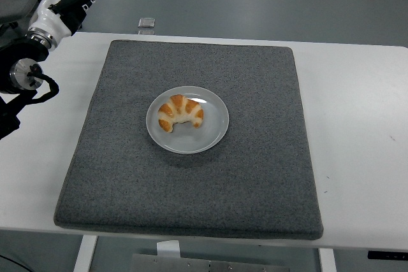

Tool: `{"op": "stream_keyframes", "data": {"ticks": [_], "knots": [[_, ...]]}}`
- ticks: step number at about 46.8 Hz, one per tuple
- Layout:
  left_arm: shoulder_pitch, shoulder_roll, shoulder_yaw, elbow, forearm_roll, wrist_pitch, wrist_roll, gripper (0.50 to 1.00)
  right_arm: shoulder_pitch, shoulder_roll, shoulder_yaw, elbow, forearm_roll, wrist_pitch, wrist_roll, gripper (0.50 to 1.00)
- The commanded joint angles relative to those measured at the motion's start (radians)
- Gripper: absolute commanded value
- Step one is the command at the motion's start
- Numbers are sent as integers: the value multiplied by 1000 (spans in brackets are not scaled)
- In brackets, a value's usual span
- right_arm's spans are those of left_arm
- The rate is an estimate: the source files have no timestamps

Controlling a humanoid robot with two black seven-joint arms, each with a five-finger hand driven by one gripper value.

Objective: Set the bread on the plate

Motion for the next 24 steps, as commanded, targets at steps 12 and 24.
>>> {"op": "stream_keyframes", "data": {"ticks": [12, 24], "knots": [[39, -2, 2, 4, 4, -37, -48, 990, 0, 0, 0, 0, 0, 0, 0, 932], [52, -2, 3, 4, 4, -37, -48, 990, 0, 0, -3, 1, -4, 0, 2, 930]]}}
